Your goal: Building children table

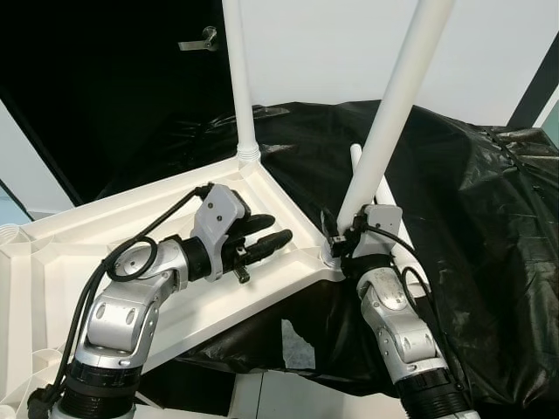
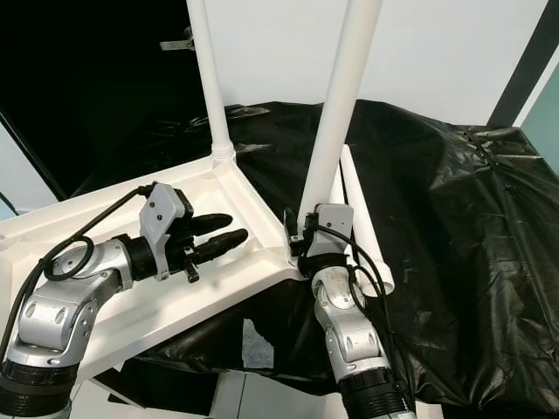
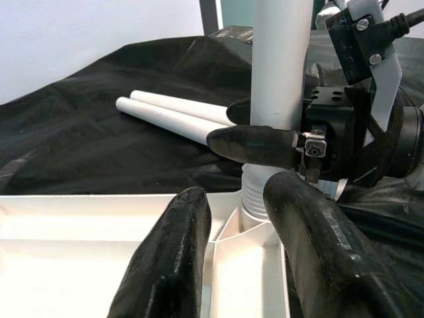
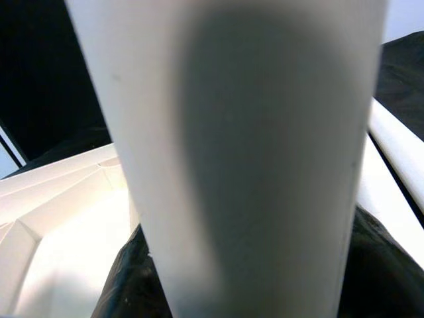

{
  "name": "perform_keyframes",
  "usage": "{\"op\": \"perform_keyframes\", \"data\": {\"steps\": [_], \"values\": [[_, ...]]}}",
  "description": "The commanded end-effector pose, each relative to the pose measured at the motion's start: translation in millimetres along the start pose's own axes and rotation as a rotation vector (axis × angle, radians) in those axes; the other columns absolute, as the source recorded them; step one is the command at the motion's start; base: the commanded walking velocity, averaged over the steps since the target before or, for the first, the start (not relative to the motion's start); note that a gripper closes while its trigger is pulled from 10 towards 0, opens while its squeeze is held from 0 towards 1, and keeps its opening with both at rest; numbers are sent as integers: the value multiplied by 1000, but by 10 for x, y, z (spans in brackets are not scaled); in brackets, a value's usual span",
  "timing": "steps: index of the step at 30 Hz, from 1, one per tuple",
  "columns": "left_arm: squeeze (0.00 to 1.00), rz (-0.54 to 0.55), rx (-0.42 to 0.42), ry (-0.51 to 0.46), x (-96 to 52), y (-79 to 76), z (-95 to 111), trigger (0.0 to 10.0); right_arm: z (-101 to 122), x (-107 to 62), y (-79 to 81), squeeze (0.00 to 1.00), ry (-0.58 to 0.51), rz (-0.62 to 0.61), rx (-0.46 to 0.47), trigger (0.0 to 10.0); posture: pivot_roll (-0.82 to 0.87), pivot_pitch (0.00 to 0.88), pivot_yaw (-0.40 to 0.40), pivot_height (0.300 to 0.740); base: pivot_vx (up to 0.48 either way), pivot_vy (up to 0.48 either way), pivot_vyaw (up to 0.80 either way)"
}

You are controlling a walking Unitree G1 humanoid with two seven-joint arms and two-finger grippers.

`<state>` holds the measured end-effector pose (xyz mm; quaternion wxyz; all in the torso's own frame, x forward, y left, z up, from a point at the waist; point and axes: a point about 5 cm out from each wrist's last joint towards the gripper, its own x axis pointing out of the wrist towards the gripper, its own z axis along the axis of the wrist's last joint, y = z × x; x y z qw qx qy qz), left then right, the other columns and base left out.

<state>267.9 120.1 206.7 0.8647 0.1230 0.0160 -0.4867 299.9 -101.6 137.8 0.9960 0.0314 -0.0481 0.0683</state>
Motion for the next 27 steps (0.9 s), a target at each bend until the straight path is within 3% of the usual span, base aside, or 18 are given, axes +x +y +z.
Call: {"op": "perform_keyframes", "data": {"steps": [1, 4, 6, 9, 10, 17, 25, 26, 27], "values": [[0, 66, 11, 5, 10, 53, 17, 10000, -220, -53, -114, 0, 114, -49, -1, 10000, 80, 0, 25, 740, 0, 0, 0], [0, 66, 10, 5, 12, 54, 18, 10000, -217, -49, -113, 0, 112, -44, -15, 10000, 80, 0, 25, 740, 0, 0, 0], [0, 57, -5, -1, 20, 54, 21, 10000, -125, -33, -72, 0, 57, 4, -69, 10000, 76, 0, 26, 740, 0, 0, 0], [0, 46, -25, -8, 25, 49, 22, 10000, -25, -19, -42, 0, 2, 33, -77, 10000, 74, 0, 25, 740, 0, 0, 0], [1000, 24, -72, -26, 31, 46, 30, 10000, 203, 15, 10, 0, -101, 75, -78, 10000, 70, 0, 22, 740, 0, 0, 0], [1000, -13, -105, -49, 30, 19, 60, 10000, 425, 59, 67, 0, -173, 100, -74, 10000, 72, 0, 17, 740, 0, 0, 0], [992, 10, -60, -71, 57, 40, 104, 10000, 580, 115, 64, 0, -210, 118, -57, 10000, 72, 0, 5, 740, 0, 0, 0], [682, 12, -51, -77, 63, 49, 120, 10000, 580, 121, 66, 0, -199, 141, -51, 10000, 72, 0, 5, 740, 0, 0, 0], [682, 12, -51, -77, 63, 49, 120, 10000, 580, 121, 66, 0, -199, 141, -51, 10000, 72, 0, 5, 740, 0, 0, 0]]}}
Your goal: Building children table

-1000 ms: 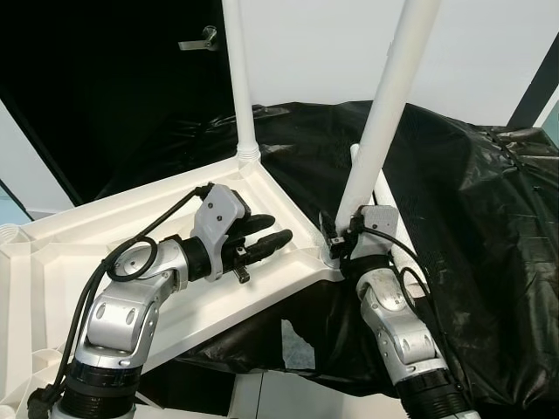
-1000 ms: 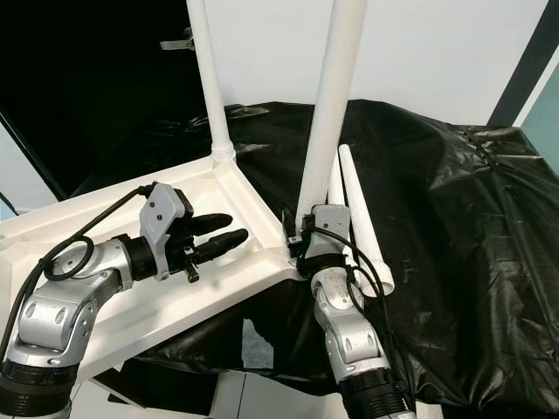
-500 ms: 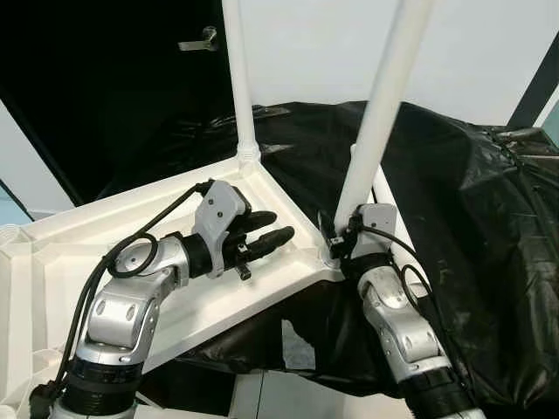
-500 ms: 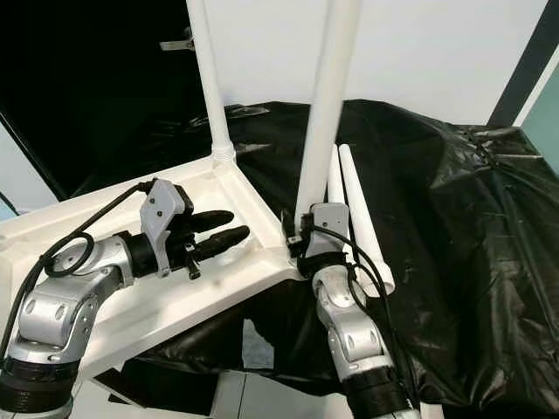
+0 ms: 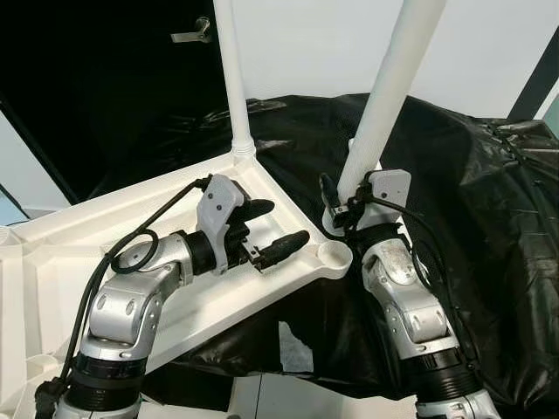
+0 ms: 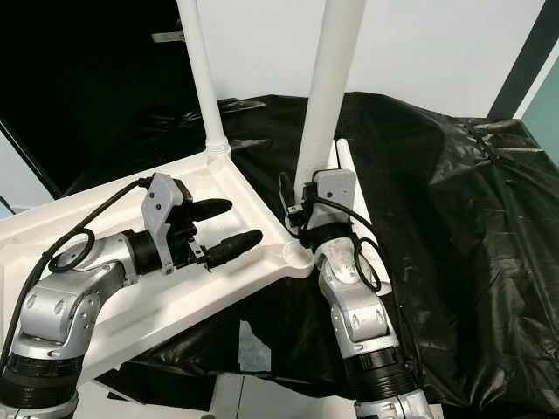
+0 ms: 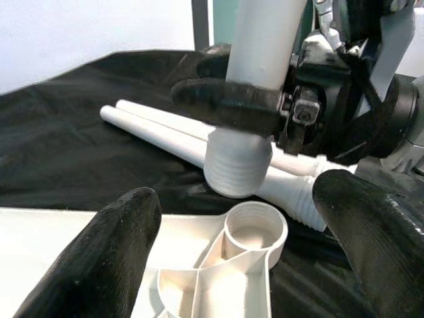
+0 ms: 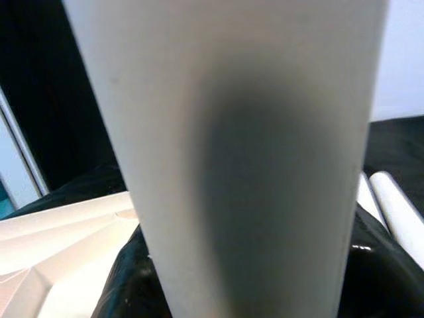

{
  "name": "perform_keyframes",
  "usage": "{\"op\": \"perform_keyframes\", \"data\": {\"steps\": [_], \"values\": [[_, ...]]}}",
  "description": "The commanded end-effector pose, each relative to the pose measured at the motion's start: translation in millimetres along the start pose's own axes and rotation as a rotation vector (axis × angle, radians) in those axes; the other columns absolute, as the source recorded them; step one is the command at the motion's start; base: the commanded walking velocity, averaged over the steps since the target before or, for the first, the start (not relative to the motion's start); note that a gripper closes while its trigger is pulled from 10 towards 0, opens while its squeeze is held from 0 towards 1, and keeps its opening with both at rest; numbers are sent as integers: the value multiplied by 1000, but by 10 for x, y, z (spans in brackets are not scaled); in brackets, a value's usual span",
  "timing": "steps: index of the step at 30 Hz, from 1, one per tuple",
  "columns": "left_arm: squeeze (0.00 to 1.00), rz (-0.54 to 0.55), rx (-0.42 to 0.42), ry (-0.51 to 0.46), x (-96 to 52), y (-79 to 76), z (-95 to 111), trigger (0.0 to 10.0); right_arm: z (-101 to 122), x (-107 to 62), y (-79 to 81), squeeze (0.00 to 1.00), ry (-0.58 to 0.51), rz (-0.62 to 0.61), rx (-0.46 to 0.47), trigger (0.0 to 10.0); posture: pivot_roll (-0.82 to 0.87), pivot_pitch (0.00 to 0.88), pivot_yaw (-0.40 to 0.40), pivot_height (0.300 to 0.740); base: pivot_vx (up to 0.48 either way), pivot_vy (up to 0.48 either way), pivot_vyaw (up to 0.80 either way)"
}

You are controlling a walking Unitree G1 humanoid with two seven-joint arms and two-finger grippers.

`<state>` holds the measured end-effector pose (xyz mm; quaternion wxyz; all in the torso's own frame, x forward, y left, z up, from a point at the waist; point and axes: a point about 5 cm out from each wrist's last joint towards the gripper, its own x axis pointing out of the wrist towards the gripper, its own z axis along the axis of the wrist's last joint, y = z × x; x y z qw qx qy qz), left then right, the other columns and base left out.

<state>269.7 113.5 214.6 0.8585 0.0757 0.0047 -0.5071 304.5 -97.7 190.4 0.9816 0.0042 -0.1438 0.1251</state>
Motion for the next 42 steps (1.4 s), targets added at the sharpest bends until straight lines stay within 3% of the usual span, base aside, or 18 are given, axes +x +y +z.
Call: {"op": "perform_keyframes", "data": {"steps": [1, 2, 9, 11, 17, 18, 20, 22, 26, 30, 42], "values": [[682, 51, 23, -11, 13, 54, 46, 10000, 60, 31, 0, 0, -6, 33, 16, 10000, 72, 0, 5, 740, 0, 0, 0], [0, 51, 22, -22, 15, 68, 70, 10000, 63, 31, -8, 0, 6, 69, 9, 10000, 67, 0, 6, 740, 0, 0, 0], [0, 20, 23, -81, 35, 111, 204, 10000, 70, 8, -150, 0, 70, 237, -60, 10000, 59, 0, 3, 740, 0, 0, 0], [0, -19, 8, -116, 68, 98, 278, 10000, 72, 1, -238, 0, 94, 295, -101, 10000, 56, 0, 1, 740, 0, 0, 0], [0, -124, -31, -200, 171, 21, 440, 10000, 94, -3, -284, 0, 128, 444, -130, 10000, 55, 0, -7, 740, 0, 0, 0], [0, -184, -41, -242, 217, -25, 535, 10000, 107, -4, -254, 0, 141, 531, -145, 10000, 56, 0, -12, 740, 0, 0, 0], [0, -184, -41, -242, 217, -25, 535, 10000, 107, -4, -254, 0, 141, 531, -145, 10000, 56, 0, -12, 740, 0, 0, 0], [0, -238, -37, -265, 265, -77, 600, 10000, 119, -20, -193, 0, 157, 634, -149, 10000, 57, 0, -13, 740, 0, 0, 0], [0, -264, -33, -272, 295, -103, 623, 10000, 128, -37, -154, 0, 167, 702, -149, 10000, 56, 0, -13, 740, 0, 0, 0], [0, -248, -6, -245, 425, -90, 606, 10000, 130, -101, 3, 0, 194, 871, -163, 10000, 51, 0, -3, 740, 0, 0, 0], [0, -293, -22, -252, 469, -105, 642, 10000, 115, -156, 69, 0, 218, 975, -153, 10000, 47, 0, 4, 740, 0, 0, 0]]}}
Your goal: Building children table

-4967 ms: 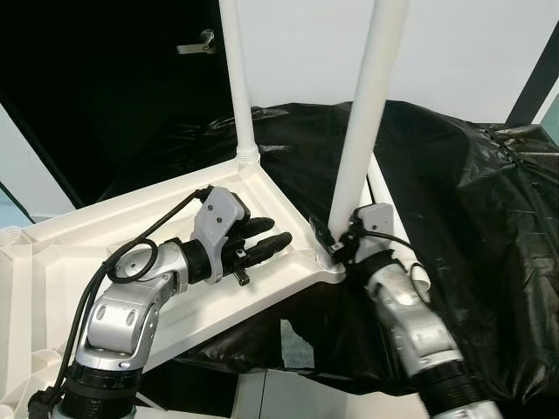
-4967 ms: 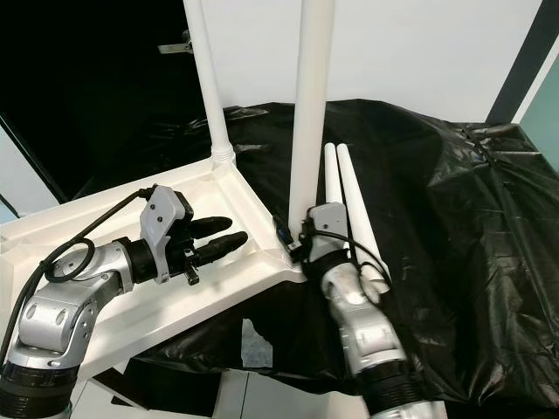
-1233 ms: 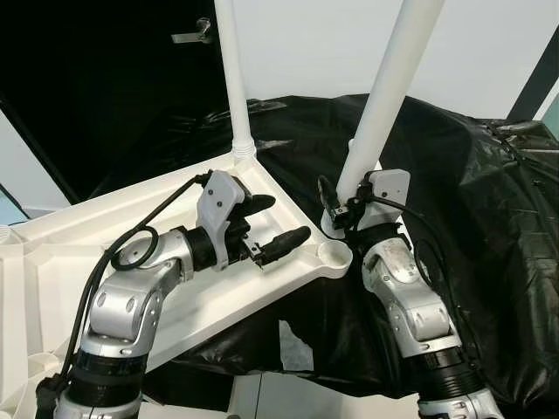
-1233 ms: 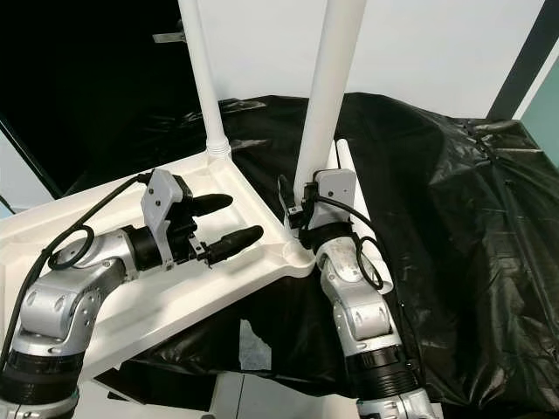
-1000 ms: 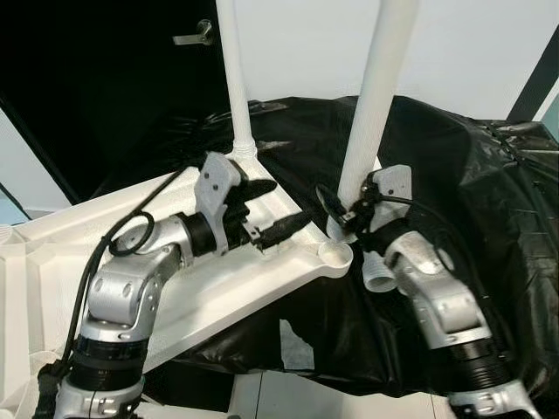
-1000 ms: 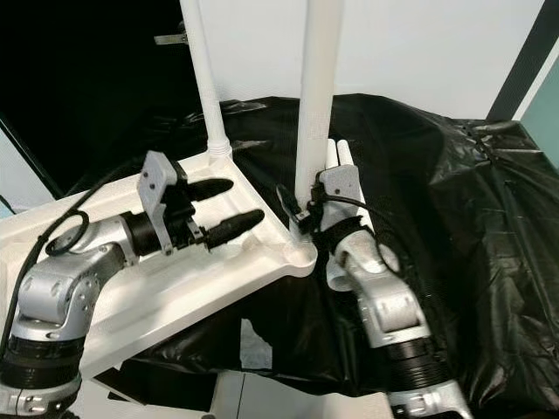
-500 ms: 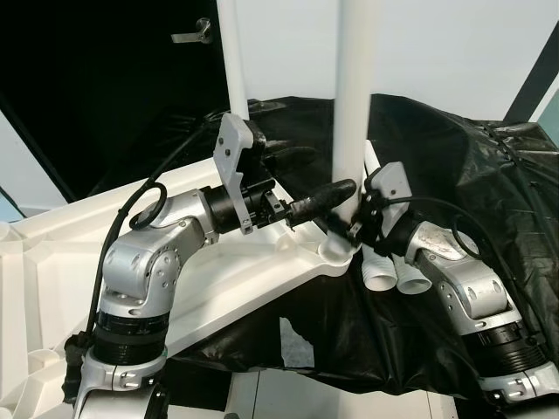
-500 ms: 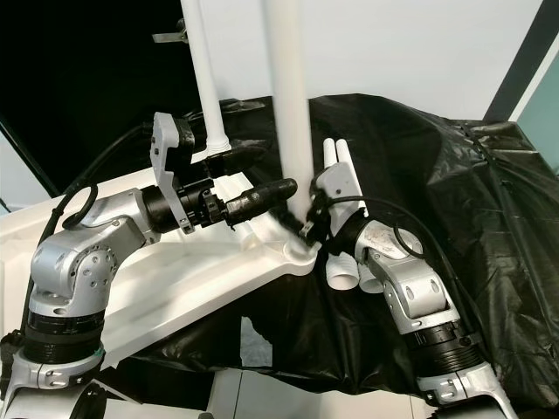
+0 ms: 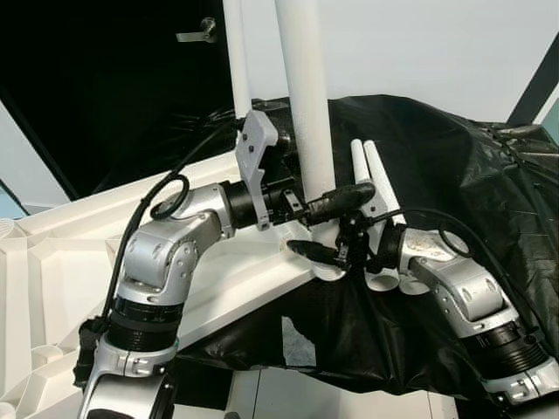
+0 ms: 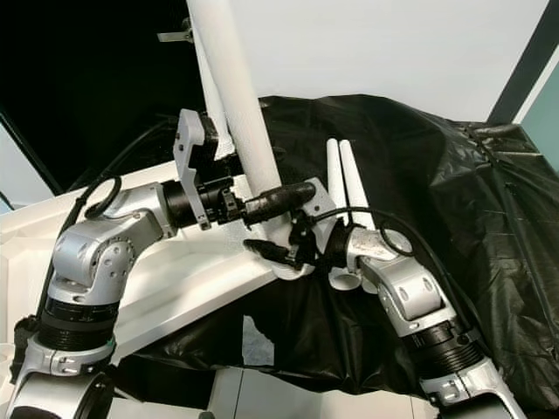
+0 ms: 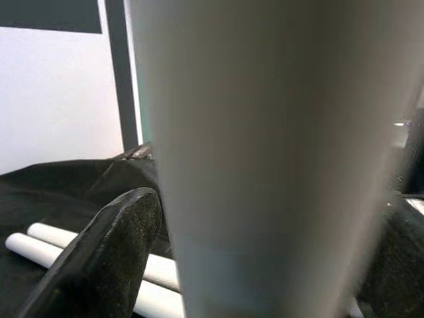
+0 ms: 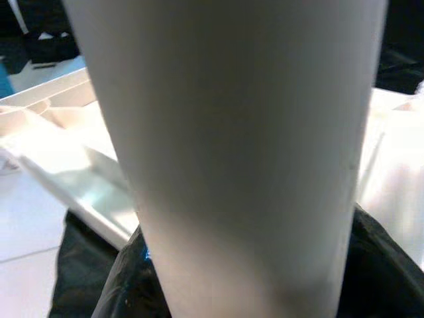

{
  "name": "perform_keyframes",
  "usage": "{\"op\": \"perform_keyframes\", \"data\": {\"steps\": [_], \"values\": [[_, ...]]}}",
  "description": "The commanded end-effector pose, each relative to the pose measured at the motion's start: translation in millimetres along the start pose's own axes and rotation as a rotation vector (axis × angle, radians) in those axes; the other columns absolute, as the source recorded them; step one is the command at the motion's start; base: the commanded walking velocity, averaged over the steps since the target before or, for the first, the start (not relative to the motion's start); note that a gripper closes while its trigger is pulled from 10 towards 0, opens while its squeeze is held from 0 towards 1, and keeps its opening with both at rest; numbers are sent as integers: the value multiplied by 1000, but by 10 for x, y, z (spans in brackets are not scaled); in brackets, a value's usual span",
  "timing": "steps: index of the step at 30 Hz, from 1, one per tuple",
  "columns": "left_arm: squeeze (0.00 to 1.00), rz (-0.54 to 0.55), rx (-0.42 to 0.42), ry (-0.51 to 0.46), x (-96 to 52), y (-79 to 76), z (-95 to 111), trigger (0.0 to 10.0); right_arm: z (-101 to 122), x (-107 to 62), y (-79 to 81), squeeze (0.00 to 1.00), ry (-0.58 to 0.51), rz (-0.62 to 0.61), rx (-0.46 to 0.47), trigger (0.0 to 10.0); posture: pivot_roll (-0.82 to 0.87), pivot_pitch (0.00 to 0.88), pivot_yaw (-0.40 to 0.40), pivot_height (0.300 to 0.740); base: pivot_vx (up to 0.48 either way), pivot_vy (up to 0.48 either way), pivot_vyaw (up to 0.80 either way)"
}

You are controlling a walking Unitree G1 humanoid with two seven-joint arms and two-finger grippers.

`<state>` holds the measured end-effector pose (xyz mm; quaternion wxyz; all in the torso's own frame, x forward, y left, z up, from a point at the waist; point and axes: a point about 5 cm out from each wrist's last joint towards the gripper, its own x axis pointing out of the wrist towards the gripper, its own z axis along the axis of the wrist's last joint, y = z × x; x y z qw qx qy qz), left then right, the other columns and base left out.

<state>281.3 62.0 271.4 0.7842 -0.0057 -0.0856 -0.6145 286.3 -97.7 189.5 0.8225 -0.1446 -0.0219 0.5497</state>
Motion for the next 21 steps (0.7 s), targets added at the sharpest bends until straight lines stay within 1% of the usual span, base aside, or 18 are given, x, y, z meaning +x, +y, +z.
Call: {"op": "perform_keyframes", "data": {"steps": [1, 2, 3, 4, 8, 12, 13, 15, 16, 21], "values": [[0, -59, -6, -8, 21, -26, 42, 10000, 75, 1, -5, 0, -16, 24, -23, 10000, 47, 0, 5, 740, 0, 0, 0], [0, -70, -27, -39, 5, -10, 104, 10000, 72, -9, -6, 0, -13, 34, -21, 10000, 47, 0, 6, 740, 0, 0, 0], [0, -70, -27, -39, 5, -10, 104, 10000, 72, -9, -6, 0, -13, 34, -21, 10000, 47, 0, 6, 740, 0, 0, 0], [0, -83, -44, -65, -14, 2, 157, 10000, 68, -18, -3, 0, -10, 45, -15, 10000, 47, 0, 7, 740, 0, 0, 0], [0, -109, -64, -124, -77, 43, 290, 10000, 49, -40, 6, 0, 1, 65, -9, 10000, 47, 0, 8, 740, 0, 0, 0], [0, -126, -72, -113, -108, 43, 278, 10000, 35, -50, 10, 0, 7, 71, -5, 10000, 46, 0, 12, 740, 0, 0, 0], [0, -129, -70, -98, -105, 36, 250, 3176, 33, -50, 10, 0, 8, 72, -6, 10000, 45, 0, 12, 740, 0, 0, 0], [0, -129, -70, -98, -105, 36, 250, 3176, 33, -50, 10, 0, 8, 72, -6, 10000, 45, 0, 12, 740, 0, 0, 0], [0, -131, -74, -77, -97, 29, 210, 0, 37, -47, 6, 0, 4, 71, -6, 10000, 45, 0, 14, 740, 0, 0, 0], [0, -130, -86, -73, -86, 29, 200, 0, 50, -46, -9, 0, -1, 69, -6, 10000, 45, 0, 13, 740, 0, 0, 0]]}}
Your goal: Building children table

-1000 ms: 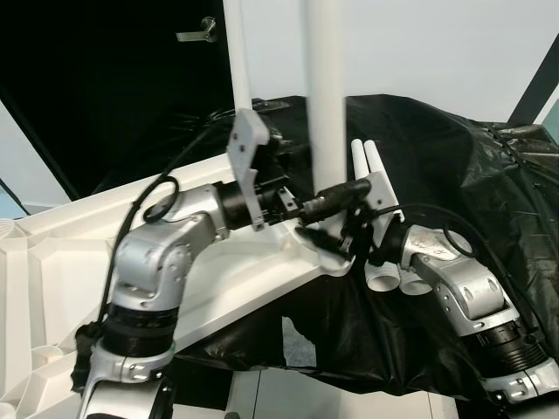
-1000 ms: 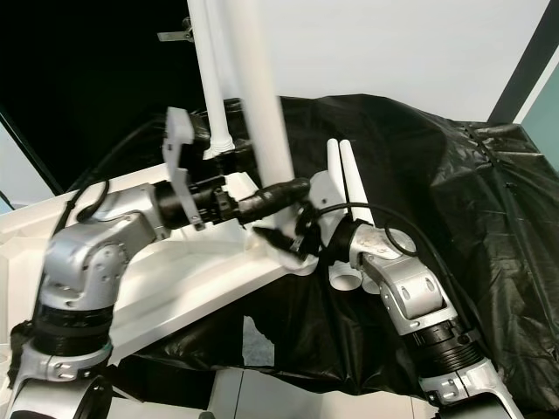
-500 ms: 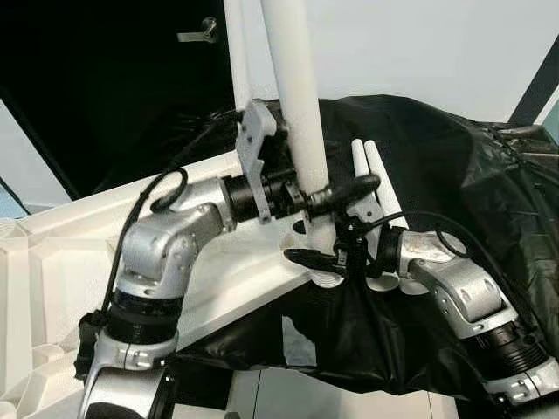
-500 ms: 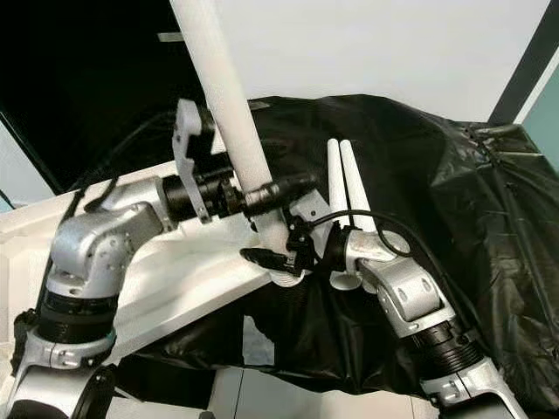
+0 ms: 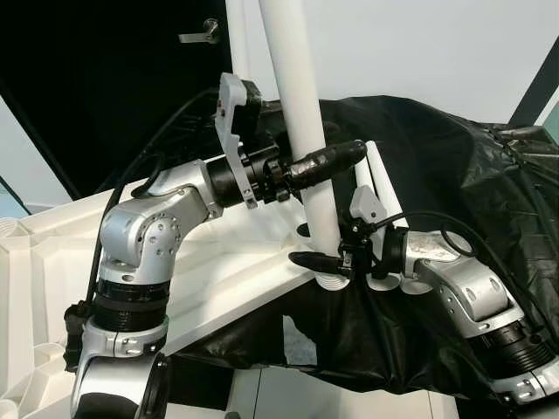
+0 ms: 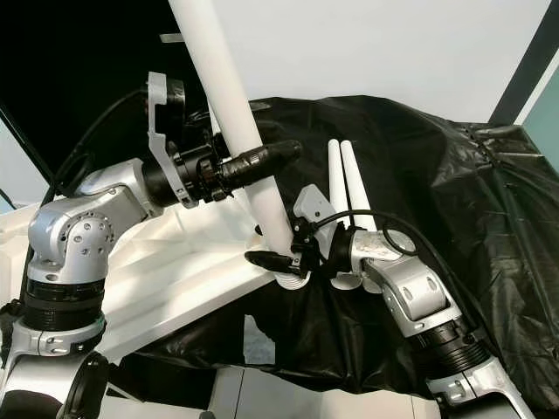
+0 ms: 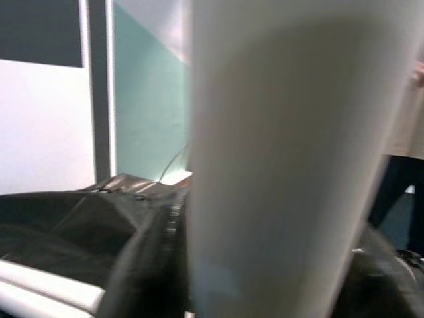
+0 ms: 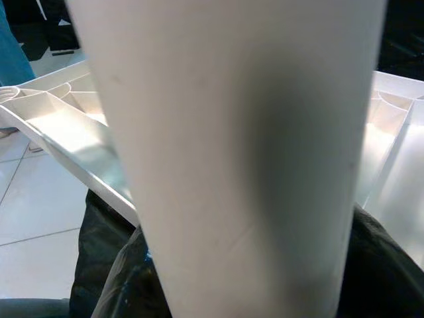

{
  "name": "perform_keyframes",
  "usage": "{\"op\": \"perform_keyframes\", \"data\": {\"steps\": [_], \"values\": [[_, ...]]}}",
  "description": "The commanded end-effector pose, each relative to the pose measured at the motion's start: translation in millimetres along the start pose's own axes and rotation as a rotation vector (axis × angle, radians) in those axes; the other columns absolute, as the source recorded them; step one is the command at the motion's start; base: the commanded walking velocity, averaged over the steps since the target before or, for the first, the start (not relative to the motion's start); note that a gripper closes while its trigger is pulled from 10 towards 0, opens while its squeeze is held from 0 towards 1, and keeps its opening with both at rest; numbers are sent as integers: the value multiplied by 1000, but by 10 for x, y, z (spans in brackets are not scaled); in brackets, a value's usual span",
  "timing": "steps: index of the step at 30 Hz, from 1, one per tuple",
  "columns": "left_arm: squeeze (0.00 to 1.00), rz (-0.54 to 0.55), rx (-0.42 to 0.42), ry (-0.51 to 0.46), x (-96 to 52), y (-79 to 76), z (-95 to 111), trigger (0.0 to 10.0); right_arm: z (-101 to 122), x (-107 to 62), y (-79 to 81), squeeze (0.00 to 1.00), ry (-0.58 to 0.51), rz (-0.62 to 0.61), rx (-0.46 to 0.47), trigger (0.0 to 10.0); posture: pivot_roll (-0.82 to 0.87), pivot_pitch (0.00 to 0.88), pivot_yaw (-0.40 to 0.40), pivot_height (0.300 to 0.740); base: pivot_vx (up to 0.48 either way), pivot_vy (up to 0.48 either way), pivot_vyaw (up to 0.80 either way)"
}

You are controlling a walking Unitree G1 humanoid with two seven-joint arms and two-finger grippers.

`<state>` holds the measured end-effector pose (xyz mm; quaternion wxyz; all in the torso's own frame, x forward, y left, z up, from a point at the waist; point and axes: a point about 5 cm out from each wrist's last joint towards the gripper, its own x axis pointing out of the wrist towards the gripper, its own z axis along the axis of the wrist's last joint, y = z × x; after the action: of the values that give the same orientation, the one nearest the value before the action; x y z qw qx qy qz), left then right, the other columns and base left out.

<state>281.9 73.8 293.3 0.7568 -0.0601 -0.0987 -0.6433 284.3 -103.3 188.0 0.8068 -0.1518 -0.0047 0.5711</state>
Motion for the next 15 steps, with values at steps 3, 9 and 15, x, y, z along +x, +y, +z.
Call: {"op": "perform_keyframes", "data": {"steps": [3, 9, 15], "values": [[0, -53, -15, 16, -2, -16, -14, 0, 80, 5, -22, 0, -33, 6, -12, 10000, 45, 0, 12, 740, 0, 0, 0], [0, -34, -4, 19, 1, -9, 2, 0, 90, -11, -50, 0, -43, -20, -6, 10000, 44, 0, 12, 740, 0, 0, 0], [0, 45, 20, 38, 51, 34, 13, 10000, 88, -12, -99, 1000, -49, -82, -3, 10000, 47, 0, 12, 740, 0, 0, 0]]}}
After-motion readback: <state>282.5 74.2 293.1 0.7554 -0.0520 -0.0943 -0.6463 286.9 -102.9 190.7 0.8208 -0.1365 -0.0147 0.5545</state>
